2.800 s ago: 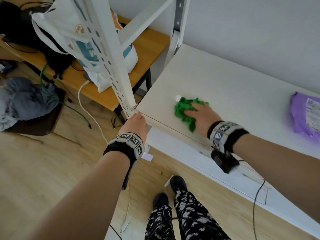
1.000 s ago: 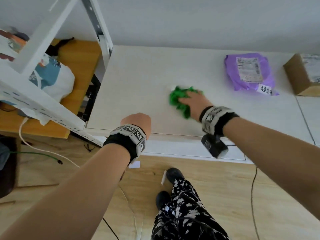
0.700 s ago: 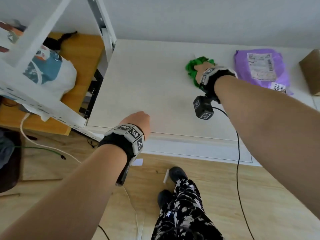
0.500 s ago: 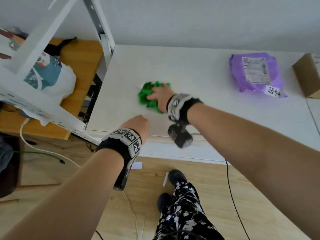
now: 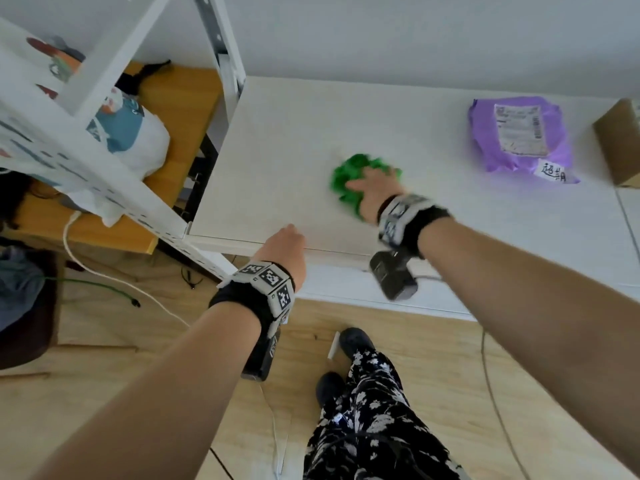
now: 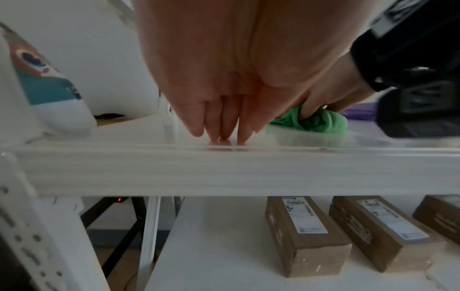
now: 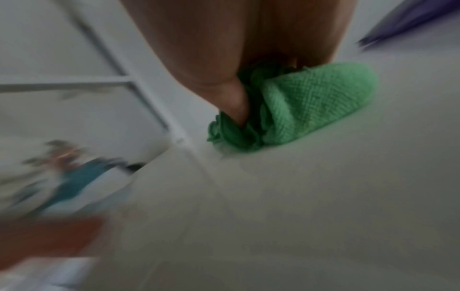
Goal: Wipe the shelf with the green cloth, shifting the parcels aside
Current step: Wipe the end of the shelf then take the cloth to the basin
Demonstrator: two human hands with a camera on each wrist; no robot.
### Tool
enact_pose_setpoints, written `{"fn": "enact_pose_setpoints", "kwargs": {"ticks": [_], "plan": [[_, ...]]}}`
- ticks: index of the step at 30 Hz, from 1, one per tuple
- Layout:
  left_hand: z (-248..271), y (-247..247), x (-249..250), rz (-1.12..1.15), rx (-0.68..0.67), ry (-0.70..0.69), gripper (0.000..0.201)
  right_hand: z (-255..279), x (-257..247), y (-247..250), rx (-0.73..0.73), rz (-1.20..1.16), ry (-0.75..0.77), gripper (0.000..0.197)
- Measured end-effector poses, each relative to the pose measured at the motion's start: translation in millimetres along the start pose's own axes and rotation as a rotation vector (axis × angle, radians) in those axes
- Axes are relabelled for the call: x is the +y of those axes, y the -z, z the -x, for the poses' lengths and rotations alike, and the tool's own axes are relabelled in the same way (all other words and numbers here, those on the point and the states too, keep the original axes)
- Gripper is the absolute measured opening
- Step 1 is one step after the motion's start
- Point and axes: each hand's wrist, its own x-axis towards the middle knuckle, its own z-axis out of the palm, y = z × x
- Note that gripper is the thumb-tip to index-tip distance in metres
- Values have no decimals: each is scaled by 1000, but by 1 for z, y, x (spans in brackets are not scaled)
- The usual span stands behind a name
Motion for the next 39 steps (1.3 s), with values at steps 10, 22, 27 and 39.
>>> {"fn": "enact_pose_setpoints", "kwargs": {"ticks": [10,22,27,39], "plan": [[10,2,17,-8,-24,-8,34,130,61,-65,21,-65,62,58],[26,-6,26,-73,-17,64,46,85,-29,-49,23,4,198,54],[20,-3,58,-72,-37,47,43,114,44,-62,37,33,204,57],[-1,-35,238,-107,-6,-287,34,227,301,-96,129,-271,-394,59]]}}
